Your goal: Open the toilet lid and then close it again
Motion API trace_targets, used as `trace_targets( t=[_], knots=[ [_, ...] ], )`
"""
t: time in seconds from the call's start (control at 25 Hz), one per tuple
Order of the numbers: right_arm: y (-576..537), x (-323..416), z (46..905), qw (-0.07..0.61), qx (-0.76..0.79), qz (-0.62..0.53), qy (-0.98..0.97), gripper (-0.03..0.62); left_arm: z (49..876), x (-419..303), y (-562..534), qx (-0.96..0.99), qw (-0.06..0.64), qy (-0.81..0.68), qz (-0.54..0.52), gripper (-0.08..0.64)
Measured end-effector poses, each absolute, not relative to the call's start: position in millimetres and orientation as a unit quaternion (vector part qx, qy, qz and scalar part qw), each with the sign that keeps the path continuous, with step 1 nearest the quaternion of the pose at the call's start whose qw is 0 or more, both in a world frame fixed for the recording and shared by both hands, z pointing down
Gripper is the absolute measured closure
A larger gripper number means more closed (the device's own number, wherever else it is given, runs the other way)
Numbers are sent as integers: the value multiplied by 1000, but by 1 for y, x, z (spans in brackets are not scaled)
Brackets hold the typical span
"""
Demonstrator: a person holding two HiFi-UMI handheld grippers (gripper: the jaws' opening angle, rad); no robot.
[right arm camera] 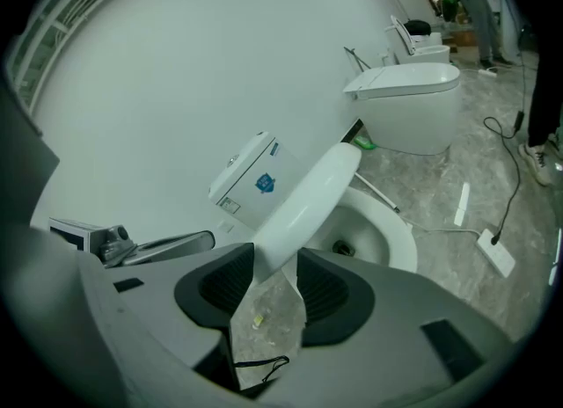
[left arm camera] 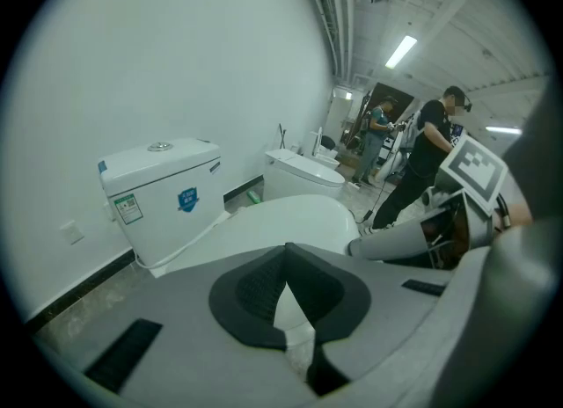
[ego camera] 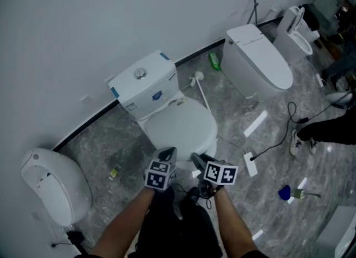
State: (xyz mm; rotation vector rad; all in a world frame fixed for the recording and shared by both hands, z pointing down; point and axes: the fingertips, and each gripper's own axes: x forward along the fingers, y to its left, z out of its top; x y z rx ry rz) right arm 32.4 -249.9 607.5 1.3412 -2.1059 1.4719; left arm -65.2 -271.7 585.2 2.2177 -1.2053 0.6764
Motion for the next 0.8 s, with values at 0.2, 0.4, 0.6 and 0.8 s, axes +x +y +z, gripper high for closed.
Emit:
trace_targets(
  t=[0.2, 0.4, 0.6, 0.8],
  knots=[
    [-232, 47, 632, 116, 450, 514, -721, 425, 610, -45, -253, 821, 263, -435, 262, 552],
    [-214, 61, 666, 111, 445, 532, -712, 423, 640, -32, -238, 818, 269, -427, 275, 552],
    [-197, 73, 702, 107, 442, 547, -703, 422, 666, -22, -226, 816, 268, -430, 280, 552],
    [-185, 85, 741, 124, 443, 555, -693, 423, 691, -9, -228, 812, 272, -432, 283, 552]
  ],
)
